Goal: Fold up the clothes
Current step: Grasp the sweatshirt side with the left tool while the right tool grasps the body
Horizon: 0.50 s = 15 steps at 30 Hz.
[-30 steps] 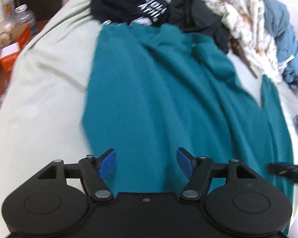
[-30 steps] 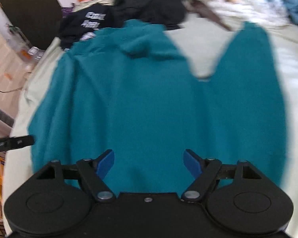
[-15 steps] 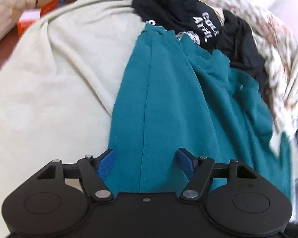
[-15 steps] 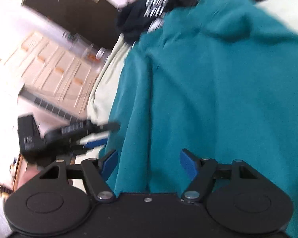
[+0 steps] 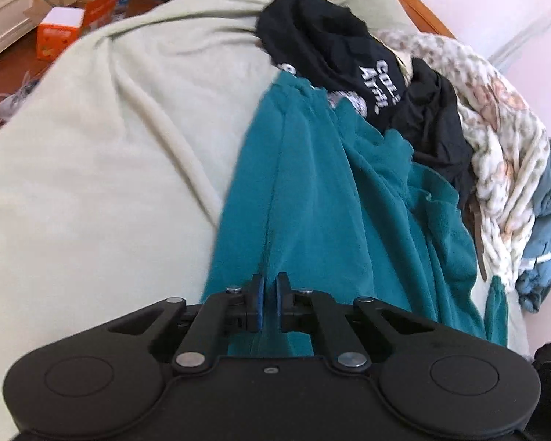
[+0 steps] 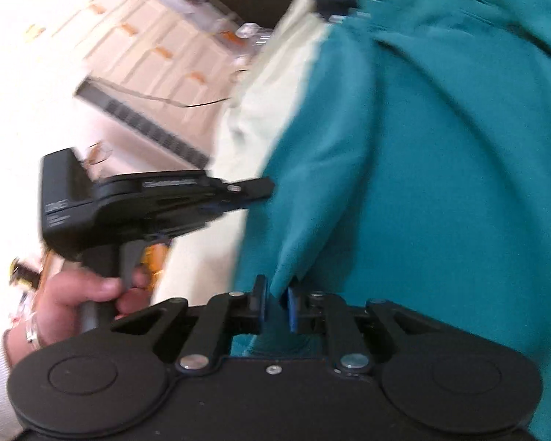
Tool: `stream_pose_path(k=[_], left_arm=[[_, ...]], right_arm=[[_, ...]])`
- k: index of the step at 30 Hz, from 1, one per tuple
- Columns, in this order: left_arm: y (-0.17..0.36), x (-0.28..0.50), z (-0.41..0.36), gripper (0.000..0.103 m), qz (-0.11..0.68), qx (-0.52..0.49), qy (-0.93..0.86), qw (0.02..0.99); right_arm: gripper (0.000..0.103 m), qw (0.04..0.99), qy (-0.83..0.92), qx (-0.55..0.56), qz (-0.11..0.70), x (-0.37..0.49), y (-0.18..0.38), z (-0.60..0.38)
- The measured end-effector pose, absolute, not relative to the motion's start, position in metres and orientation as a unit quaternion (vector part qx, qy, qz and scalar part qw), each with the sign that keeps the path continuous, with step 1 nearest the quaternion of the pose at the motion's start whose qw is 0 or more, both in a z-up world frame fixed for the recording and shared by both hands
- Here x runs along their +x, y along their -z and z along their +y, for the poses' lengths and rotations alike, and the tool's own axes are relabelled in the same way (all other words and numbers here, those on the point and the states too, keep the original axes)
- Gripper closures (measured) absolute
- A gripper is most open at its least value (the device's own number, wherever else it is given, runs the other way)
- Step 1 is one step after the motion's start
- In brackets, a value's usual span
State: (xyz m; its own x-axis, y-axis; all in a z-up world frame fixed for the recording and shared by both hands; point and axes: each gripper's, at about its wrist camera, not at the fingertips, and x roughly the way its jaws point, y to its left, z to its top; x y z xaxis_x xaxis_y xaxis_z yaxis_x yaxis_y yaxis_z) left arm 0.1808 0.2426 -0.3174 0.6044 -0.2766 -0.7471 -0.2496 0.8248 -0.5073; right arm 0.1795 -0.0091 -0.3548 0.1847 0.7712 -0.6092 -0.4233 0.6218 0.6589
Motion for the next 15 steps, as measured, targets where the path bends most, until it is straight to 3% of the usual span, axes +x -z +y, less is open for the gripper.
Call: stream_pose_path(k=[1,3,4,5,8,13,15], left_arm=[[0.311,0.172,0.254,0.092,0.441,-0.314,0.002,0.841],[0.302,0.163,0.263,0.073,0.434,-0.335,0.003,0.837],[0.293,0.156,0.273,0.056,0.423,-0.351,0.008,0.835],[0.286,0.151,0.278,0.048,0.413,-0.361,0.016,0.836],[0.27,0.146,0.283,0.032,0.402,-0.374,0.058,0.834],[0.283,0.168,0.255,0.033,0.48,-0.31,0.104,0.814],[0.299,0.177,0.244,0.035,0.507,-0.304,0.122,0.797]], right_arm=[[0.091,0.747,-0.407,0.168,0.497,0.177,0.352,-0.002],[0.091,0.743,-0.427,0.151,0.493,0.171,0.348,0.018],[0.091,0.742,-0.433,0.143,0.492,0.168,0.347,0.026],[0.091,0.74,-0.437,0.141,0.492,0.166,0.347,0.031],[0.09,0.736,-0.444,0.139,0.492,0.162,0.348,0.042],[0.086,0.735,-0.449,0.13,0.491,0.156,0.355,0.054],[0.074,0.736,-0.456,0.123,0.485,0.154,0.354,0.056]])
